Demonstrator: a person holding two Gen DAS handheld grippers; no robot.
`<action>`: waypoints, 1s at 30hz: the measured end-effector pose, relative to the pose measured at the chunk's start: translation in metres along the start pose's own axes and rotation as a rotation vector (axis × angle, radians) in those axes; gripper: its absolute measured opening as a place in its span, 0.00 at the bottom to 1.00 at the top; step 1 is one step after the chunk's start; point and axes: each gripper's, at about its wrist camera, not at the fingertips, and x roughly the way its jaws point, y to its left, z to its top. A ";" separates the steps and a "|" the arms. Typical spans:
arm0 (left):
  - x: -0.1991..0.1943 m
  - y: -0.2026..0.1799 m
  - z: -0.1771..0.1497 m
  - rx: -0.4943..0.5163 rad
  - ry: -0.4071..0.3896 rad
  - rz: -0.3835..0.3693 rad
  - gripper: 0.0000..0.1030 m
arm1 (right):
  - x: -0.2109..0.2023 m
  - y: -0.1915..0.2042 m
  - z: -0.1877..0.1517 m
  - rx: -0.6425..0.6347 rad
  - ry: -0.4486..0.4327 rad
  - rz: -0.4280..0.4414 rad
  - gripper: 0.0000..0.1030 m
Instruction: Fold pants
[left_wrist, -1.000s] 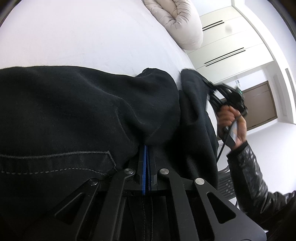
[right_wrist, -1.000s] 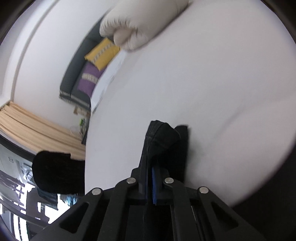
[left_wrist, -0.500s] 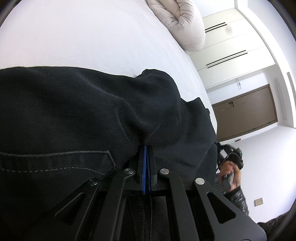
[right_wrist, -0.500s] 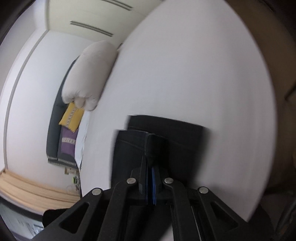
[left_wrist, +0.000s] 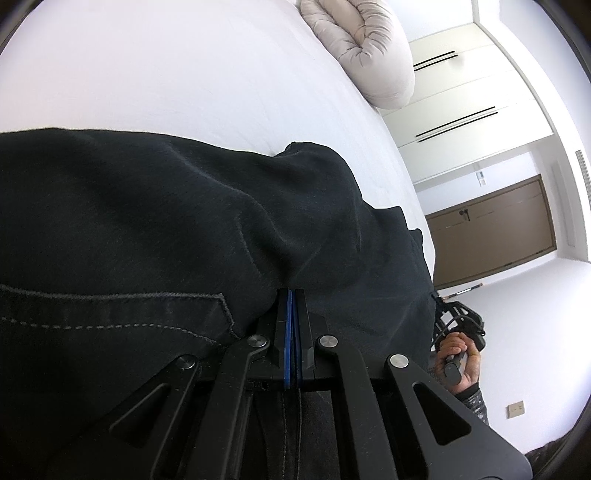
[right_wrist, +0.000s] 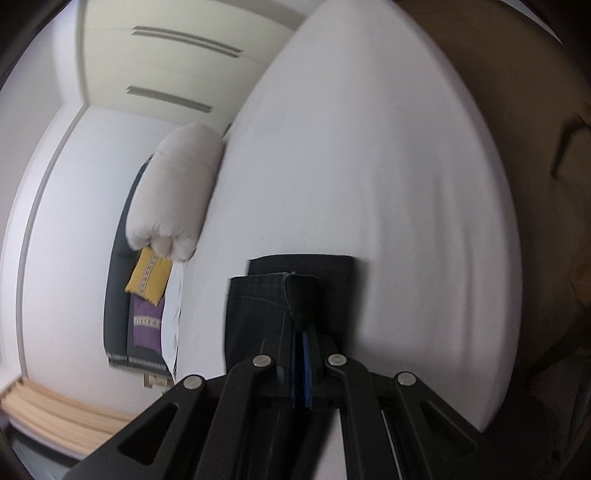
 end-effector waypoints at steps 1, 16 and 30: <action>-0.001 0.000 -0.001 0.002 0.000 0.000 0.02 | 0.000 -0.002 -0.001 0.002 0.001 0.002 0.04; -0.012 0.001 -0.003 -0.054 -0.037 -0.011 0.02 | -0.005 -0.014 0.004 0.051 -0.023 -0.010 0.03; -0.024 0.011 -0.002 -0.099 -0.103 -0.014 0.02 | -0.010 -0.023 0.013 0.061 0.033 0.031 0.03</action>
